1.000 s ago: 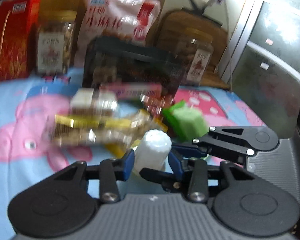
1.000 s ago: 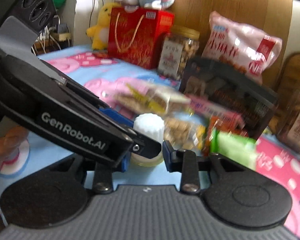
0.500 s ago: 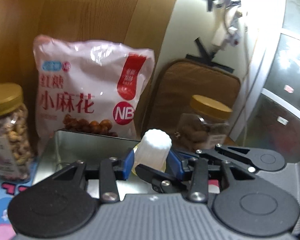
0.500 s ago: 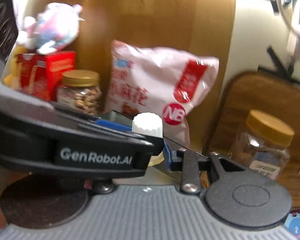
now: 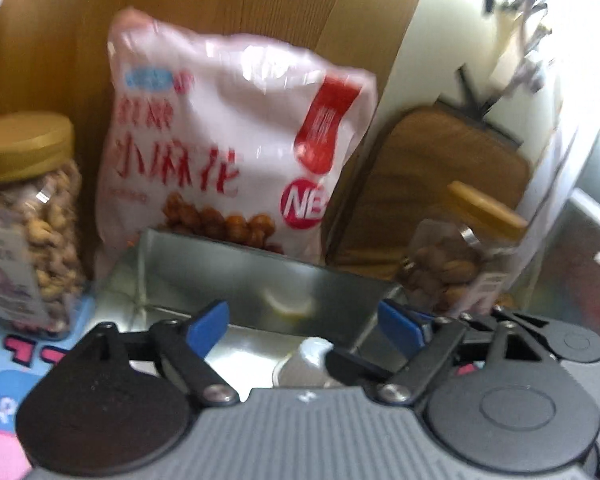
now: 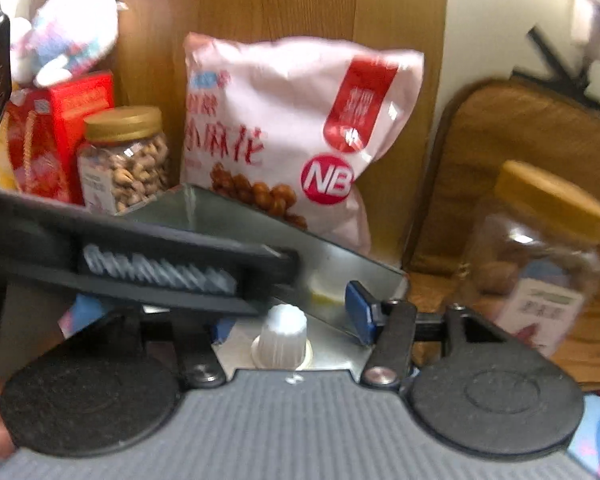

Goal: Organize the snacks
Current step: 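Carry the cup into the open dark tin box and open the left tool, then grasp the light green snack pack with the left tool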

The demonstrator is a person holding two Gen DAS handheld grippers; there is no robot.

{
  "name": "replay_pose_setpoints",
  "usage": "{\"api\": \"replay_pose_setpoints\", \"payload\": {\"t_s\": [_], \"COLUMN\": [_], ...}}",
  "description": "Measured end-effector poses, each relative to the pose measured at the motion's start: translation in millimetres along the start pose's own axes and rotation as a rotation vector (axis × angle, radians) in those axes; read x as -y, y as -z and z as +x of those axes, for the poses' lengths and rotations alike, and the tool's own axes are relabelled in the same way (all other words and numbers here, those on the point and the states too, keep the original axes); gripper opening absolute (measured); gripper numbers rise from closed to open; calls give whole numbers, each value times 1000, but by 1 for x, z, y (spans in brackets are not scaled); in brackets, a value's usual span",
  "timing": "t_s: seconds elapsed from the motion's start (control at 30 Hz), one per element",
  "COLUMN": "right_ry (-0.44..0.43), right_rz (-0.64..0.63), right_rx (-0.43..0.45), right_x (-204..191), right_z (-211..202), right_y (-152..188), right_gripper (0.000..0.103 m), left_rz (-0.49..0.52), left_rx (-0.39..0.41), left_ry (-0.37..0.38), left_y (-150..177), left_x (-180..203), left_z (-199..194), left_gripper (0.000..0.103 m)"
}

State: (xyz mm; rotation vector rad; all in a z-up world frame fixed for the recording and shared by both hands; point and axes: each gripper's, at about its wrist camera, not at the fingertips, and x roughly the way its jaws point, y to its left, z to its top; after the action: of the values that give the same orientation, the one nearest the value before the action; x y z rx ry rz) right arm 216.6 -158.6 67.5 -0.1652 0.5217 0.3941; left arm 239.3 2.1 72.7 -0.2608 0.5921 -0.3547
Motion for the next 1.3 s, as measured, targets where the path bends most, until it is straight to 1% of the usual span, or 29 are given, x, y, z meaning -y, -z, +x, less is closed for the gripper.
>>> {"api": "replay_pose_setpoints", "payload": {"t_s": [0.03, 0.1, 0.17, 0.2, 0.23, 0.27, 0.3, 0.33, 0.4, 0.43, 0.47, 0.53, 0.57, 0.6, 0.63, 0.7, 0.77, 0.83, 0.93, 0.97, 1.03, 1.07, 1.1, 1.17, 1.23, 1.3], "right_ry": [-9, -58, -108, -119, -117, -106, -91, -66, -36, -41, -50, -58, -70, -87, -101, -87, -104, -72, 13, 41, 64, 49, 21, -47, -114, -210], "right_rz": [2, 24, 57, 63, 66, 70, 66, 55, 30, 23, 25, 29, 24, 15, 14, -16, -80, -226, -478, -554, -667, -714, -730, -719, -672, -559], "right_rx": [27, 53, 45, 37, 31, 19, 3, -11, -35, -61, -96, -137, -141, -138, -134, -113, -110, -89, -8, 22, 86, 108, 111, 99, 83, 50], "right_x": [0, 3, 4, 4, 2, 0, -2, -6, -14, -17, -20, -24, -27, -29, -30, -35, -45, -69, -110, -122, -140, -146, -149, -150, -145, -131], "right_z": [-17, -50, -81, -95, -106, -115, -121, -125, -126, -122, -116, -105, -102, -100, -101, -106, -115, -124, -132, -134, -140, -143, -147, -152, -155, -157], "right_y": [4, 14, 35, 48, 61, 76, 89, 102, 119, 124, 126, 129, 131, 131, 130, 126, 130, 138, 155, 162, 174, 179, 181, 181, 177, 166], "right_gripper": [60, 60, 60, 61, 66, 70, 78, 82, 86, 86, 86, 84, 79, 63, 58, 51, 50, 51, 51, 52, 53, 53, 54, 53, 54, 54], "left_rz": [-4, -4, 8, 20, 27, 28, 28, 29, 49, 63, 72, 69, 66, 67, 70, 68, 55, 42, 8, -4, -23, -27, -30, -45, -64, -76], "left_rx": [26, 61, 58, 40, 17, -7, -35, -66, -120, -145, -174, -235, -251, -262, -266, -267, -256, -232, -225, -228, -217, -210, -202, -192, -187, -179], "left_ry": [28, 85, 98, 92, 85, 80, 86, 102, 133, 133, 121, 99, 94, 81, 73, 91, 117, 115, 101, 98, 95, 94, 89, 79, 73, 68], "left_y": [3, 13, 26, 37, 47, 55, 65, 75, 93, 101, 109, 120, 125, 128, 131, 135, 138, 139, 142, 143, 144, 145, 146, 148, 149, 148], "left_x": [-3, -9, -12, -13, -13, -11, -11, -8, 2, 9, 14, 23, 25, 28, 30, 31, 27, 22, 17, 14, 8, 5, 1, -7, -15, -21], "left_z": [-19, -60, -89, -103, -113, -117, -122, -124, -121, -117, -111, -99, -97, -94, -95, -101, -110, -118, -130, -133, -143, -149, -155, -167, -175, -180], "left_gripper": [81, 81, 81, 81, 81, 78, 76, 72, 69, 66, 66, 66, 66, 66, 66, 69, 77, 79, 80, 83, 84, 84, 84, 85, 85, 85]}}
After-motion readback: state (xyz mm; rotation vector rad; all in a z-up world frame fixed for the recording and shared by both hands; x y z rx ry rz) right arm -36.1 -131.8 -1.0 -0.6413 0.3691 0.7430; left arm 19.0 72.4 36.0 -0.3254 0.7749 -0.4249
